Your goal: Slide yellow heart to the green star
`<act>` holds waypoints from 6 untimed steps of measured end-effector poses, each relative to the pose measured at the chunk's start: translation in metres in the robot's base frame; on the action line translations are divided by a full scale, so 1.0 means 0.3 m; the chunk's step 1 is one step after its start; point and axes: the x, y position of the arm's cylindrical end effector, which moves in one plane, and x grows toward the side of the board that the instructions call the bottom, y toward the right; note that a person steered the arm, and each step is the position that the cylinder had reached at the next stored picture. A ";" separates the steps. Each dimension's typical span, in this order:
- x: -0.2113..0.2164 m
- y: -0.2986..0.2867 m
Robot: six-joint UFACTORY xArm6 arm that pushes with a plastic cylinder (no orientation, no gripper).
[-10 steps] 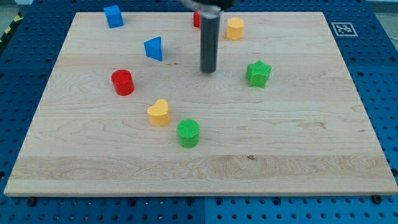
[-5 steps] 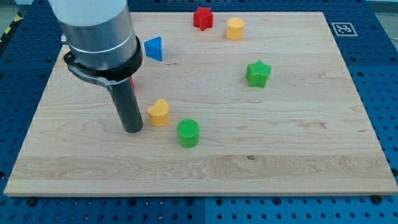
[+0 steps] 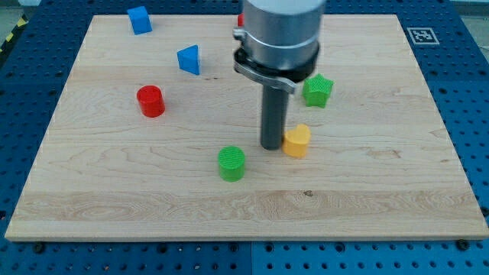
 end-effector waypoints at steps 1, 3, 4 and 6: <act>0.047 0.090; 0.047 0.287; 0.032 0.339; 0.017 0.321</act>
